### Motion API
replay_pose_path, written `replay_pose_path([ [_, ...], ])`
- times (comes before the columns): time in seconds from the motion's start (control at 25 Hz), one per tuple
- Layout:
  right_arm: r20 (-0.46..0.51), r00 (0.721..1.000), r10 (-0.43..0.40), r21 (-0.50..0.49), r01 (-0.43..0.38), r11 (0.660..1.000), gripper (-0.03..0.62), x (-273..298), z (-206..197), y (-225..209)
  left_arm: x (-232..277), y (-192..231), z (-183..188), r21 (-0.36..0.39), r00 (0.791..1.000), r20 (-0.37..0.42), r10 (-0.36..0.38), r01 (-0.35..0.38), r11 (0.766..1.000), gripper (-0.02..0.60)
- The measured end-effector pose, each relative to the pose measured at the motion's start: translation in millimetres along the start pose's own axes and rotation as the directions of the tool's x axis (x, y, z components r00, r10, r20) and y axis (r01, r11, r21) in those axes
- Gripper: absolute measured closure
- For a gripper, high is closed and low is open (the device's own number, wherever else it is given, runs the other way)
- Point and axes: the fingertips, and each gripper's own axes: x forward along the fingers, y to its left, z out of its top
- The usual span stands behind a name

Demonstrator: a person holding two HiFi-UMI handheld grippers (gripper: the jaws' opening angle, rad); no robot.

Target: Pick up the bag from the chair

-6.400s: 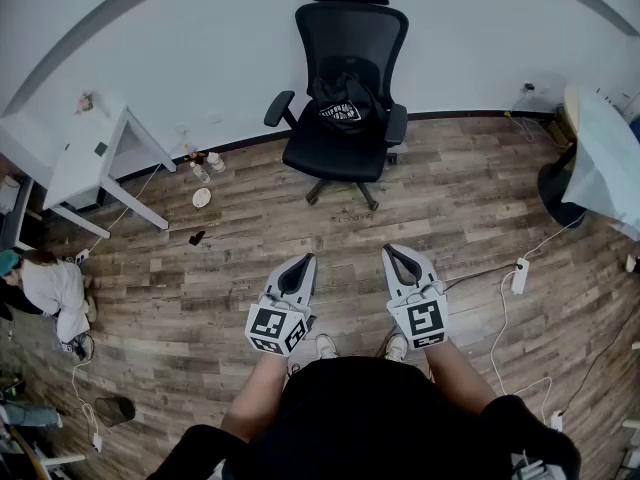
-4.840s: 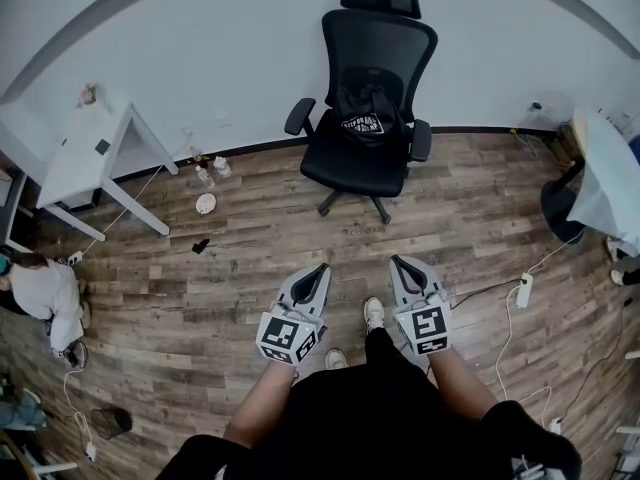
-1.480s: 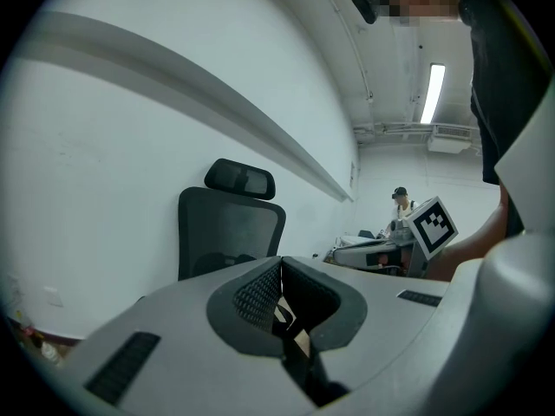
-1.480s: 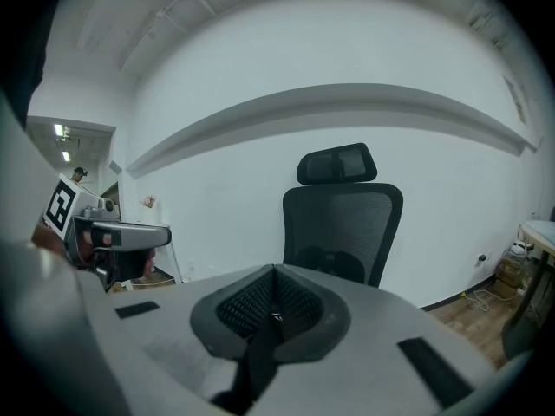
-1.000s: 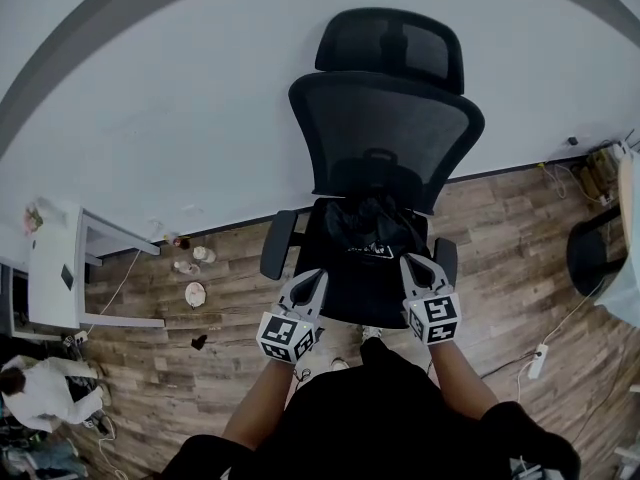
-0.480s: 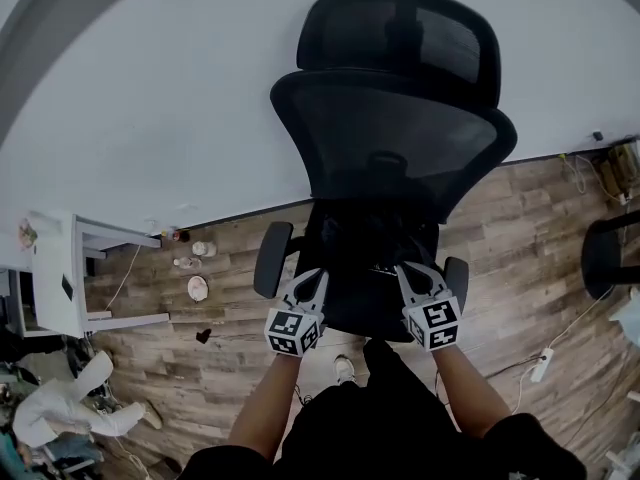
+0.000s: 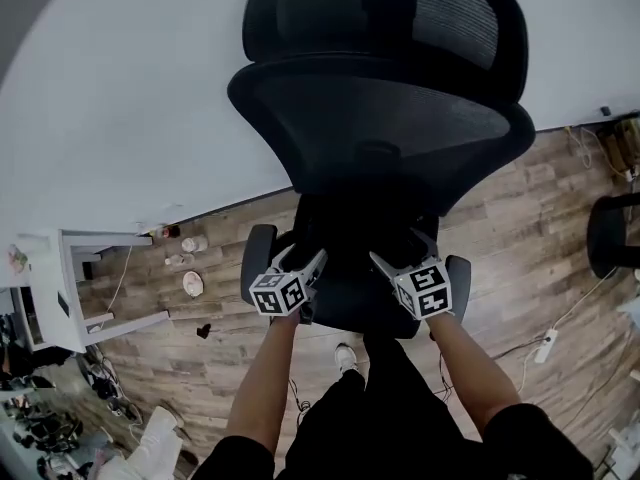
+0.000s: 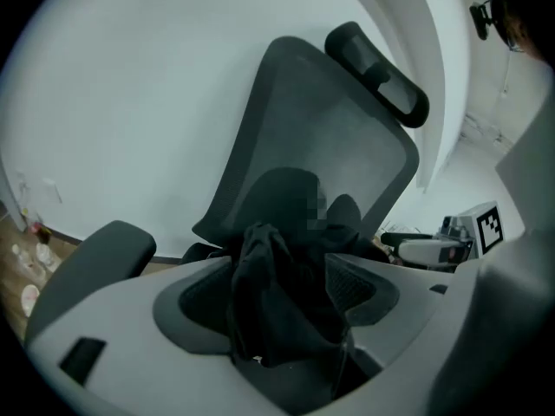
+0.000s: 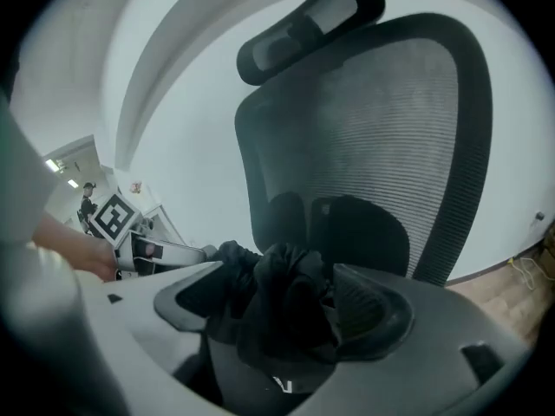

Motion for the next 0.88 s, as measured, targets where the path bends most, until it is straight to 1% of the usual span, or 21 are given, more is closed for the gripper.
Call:
replay_pose_path([
  [0.08,-0.039,0.998,0.04,0.025,-0.039,0.999,0.209,15,-5,-5,15,9,-5,0.023,0.999,-0.047,0.009,-0.008,1.0,0.241],
  [0.12,-0.063,0.996,0.062,0.035,-0.06,0.998,0.198,23,-7,-7,22,13,-7,0.022,0.998,-0.062,0.006,-0.005,1.0,0.238],
  [0.28,-0.169,0.976,0.134,0.063,-0.125,0.99,0.183,49,-19,-12,43,21,-5,-0.041,0.997,-0.074,-0.035,0.032,0.999,0.236],
  [0.36,-0.2,0.968,0.149,0.063,-0.139,0.988,0.183,60,-20,-12,55,20,-6,-0.042,0.993,-0.101,-0.061,0.057,0.997,0.238],
  [0.44,-0.222,0.964,0.148,0.06,-0.138,0.989,0.184,68,-19,-11,64,18,-6,-0.04,0.99,-0.12,-0.068,0.063,0.997,0.239],
  [0.48,-0.232,0.962,0.14,0.057,-0.13,0.99,0.186,69,-19,-12,66,15,-6,-0.037,0.991,-0.118,-0.062,0.058,0.998,0.275],
  [0.52,-0.239,0.963,0.128,0.056,-0.118,0.991,0.214,69,-19,-13,67,11,-4,-0.033,0.993,-0.107,-0.055,0.052,0.998,0.379],
  [0.56,-0.241,0.964,0.109,0.053,-0.099,0.994,0.291,67,-19,-15,67,6,-2,-0.027,0.994,-0.091,-0.053,0.051,0.998,0.447],
  [0.6,-0.237,0.968,0.086,0.047,-0.077,0.996,0.36,65,-17,-17,65,0,0,-0.014,0.996,-0.072,-0.058,0.057,0.998,0.486],
  [0.68,-0.21,0.977,0.042,0.02,-0.039,0.999,0.419,57,-12,-19,58,-11,9,0.043,0.997,-0.031,-0.072,0.073,0.996,0.503],
  [0.76,-0.153,0.988,0.011,-0.017,-0.013,1.0,0.45,46,-2,-20,45,-21,22,0.101,0.996,0.017,-0.093,0.091,0.991,0.508],
  [0.8,-0.119,0.993,-0.001,-0.037,-0.004,0.999,0.459,38,2,-19,37,-25,29,0.113,0.993,0.044,-0.106,0.101,0.989,0.509],
  [0.88,-0.065,0.998,-0.02,-0.077,0.015,0.997,0.471,23,9,-16,19,-32,38,0.112,0.988,0.086,-0.129,0.119,0.986,0.511],
])
